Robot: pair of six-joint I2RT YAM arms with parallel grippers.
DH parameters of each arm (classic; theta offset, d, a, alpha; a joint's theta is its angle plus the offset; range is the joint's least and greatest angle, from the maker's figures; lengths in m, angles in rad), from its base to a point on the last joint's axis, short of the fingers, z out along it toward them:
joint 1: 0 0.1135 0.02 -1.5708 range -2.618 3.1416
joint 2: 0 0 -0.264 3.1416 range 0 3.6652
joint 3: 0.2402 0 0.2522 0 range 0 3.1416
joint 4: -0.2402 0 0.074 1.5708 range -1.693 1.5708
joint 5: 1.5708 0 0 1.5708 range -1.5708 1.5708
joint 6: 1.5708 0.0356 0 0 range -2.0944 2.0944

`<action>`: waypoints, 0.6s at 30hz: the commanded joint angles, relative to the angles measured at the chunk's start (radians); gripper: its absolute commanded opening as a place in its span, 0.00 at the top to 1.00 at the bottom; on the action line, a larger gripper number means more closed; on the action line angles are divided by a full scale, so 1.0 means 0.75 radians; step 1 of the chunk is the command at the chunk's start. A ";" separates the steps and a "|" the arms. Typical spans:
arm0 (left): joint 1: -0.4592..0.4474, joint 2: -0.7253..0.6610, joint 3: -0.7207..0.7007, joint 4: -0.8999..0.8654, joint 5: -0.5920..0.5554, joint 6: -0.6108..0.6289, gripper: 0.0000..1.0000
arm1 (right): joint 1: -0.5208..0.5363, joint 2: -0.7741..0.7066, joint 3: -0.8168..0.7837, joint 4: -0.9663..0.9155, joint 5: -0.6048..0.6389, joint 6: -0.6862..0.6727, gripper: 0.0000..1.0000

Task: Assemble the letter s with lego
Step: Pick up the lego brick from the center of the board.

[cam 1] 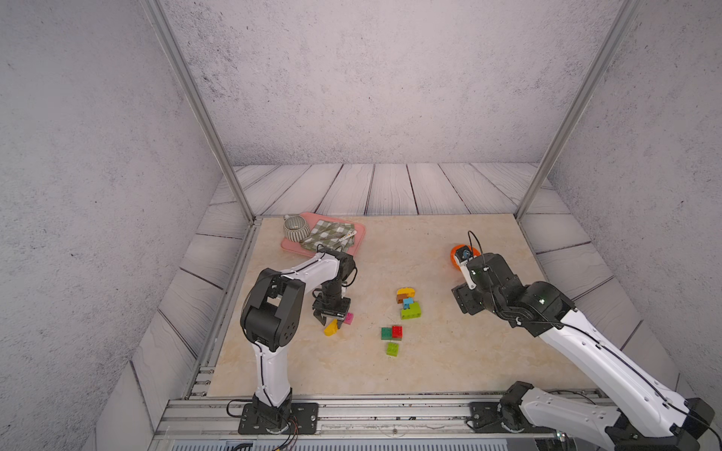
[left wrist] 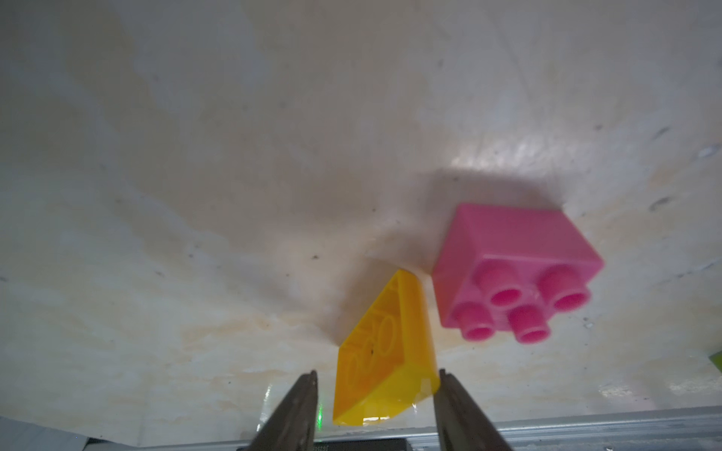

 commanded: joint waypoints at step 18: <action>-0.056 -0.515 -0.014 0.256 0.669 -0.254 0.87 | -0.003 -0.223 -0.213 0.404 -0.634 0.102 0.18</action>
